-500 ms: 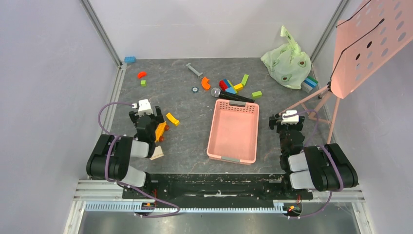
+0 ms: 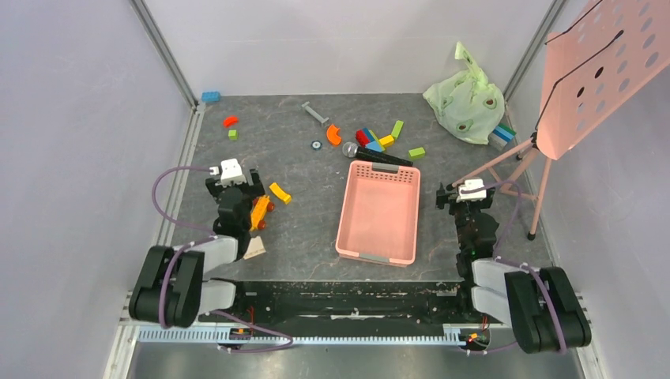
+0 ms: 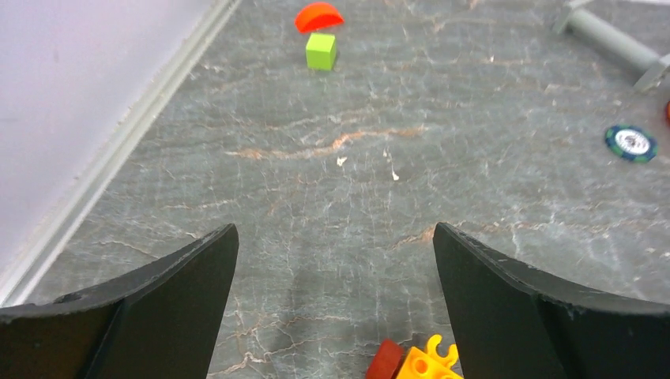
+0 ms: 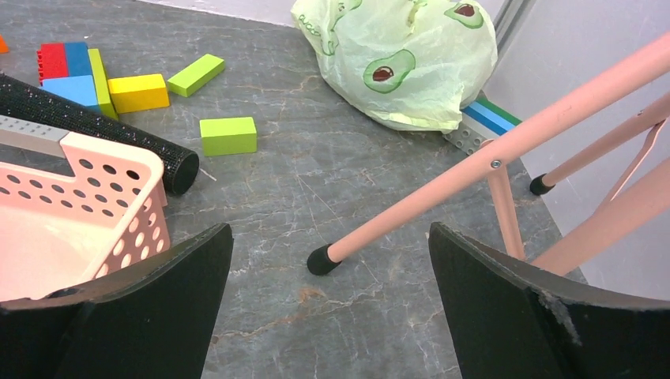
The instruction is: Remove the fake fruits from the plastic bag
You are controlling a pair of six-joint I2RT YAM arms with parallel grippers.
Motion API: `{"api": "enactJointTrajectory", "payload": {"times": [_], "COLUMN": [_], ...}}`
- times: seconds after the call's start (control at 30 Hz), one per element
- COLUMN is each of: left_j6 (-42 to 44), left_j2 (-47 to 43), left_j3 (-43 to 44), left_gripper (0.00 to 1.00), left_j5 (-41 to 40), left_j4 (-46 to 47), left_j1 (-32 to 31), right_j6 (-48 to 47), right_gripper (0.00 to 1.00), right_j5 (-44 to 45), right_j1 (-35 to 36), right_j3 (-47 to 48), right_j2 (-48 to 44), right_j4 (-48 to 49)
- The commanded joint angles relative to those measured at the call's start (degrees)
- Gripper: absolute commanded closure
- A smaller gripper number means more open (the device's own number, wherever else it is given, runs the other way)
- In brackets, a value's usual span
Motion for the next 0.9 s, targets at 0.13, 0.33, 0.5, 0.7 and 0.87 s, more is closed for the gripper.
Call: {"api": "enactJointTrajectory", "payload": {"times": [0.13,0.33,0.5,0.7,0.87], "left_j6": [-4.0,-17.8,-29.7,-32.9,-33.4], "left_j2": [-10.9,-15.7,-16.4,-14.2,-13.3], "left_j3": [7.7,17.0,25.9,34.6,39.7], "left_gripper": [0.00,0.00,0.00,0.00,0.00], "left_j5": [-11.3,-14.1,-8.7,-1.5,0.6], "left_j4": [-18.7,-39.1,-57.5,-71.3,-78.1], "left_j1": [-7.0,-7.7,-7.8,-7.8,-7.7], "right_j6": [5.1,12.5,18.1,22.2,23.7], "right_gripper": [0.02,0.02,0.02,0.02,0.02], "right_j5": [2.5,3.8,4.0,5.3,3.1], "right_j1": [0.2,0.2,0.2,0.2,0.2], "right_j3": [-0.1,9.3,13.9,15.2,14.0], "right_j2": [-11.7,-15.4,-18.3,-20.7,-22.5], "right_j4": [-20.3,-37.3,-48.4,-53.0,-52.0]}}
